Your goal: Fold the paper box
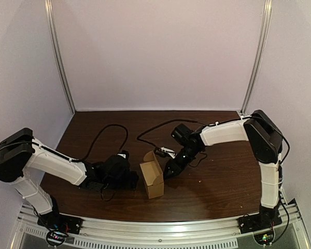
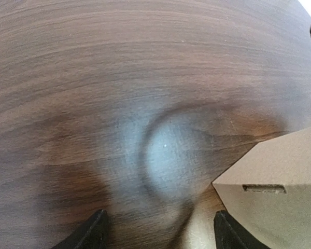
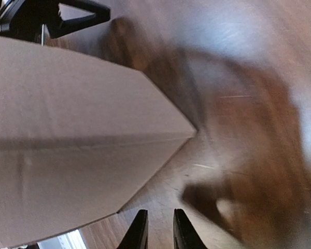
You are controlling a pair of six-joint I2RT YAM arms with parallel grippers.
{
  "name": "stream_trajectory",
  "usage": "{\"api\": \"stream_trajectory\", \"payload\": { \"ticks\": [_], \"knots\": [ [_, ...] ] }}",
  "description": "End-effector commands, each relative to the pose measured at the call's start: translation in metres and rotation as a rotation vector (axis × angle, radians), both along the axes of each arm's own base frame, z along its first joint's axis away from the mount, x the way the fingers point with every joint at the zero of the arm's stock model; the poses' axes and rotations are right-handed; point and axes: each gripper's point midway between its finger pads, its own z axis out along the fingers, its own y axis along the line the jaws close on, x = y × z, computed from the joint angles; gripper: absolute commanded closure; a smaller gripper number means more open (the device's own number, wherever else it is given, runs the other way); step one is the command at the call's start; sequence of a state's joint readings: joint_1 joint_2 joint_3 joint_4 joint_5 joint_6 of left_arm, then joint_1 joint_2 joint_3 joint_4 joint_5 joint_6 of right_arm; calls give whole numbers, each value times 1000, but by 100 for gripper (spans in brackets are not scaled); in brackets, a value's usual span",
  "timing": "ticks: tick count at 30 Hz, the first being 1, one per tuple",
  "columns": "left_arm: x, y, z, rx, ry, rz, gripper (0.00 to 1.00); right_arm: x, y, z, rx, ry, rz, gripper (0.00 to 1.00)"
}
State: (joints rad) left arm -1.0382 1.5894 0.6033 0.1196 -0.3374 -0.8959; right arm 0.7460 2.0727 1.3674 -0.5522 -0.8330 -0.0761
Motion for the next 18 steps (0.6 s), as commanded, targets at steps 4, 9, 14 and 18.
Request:
{"api": "stream_trajectory", "payload": {
  "ticks": [4,9,14,18],
  "knots": [
    [1,12,36,157,-84,-104,27,42,-34,28,-13,-95,-89,78],
    [-1,7,87,244,-208,-299,22,62,-64,104,24,-329,-130,68],
    [-1,-19,133,282,-333,-513,21,72,-92,187,81,-642,-212,45],
    [11,-40,155,304,-323,-628,27,95,-110,209,169,-445,-440,1]
  ]
}}
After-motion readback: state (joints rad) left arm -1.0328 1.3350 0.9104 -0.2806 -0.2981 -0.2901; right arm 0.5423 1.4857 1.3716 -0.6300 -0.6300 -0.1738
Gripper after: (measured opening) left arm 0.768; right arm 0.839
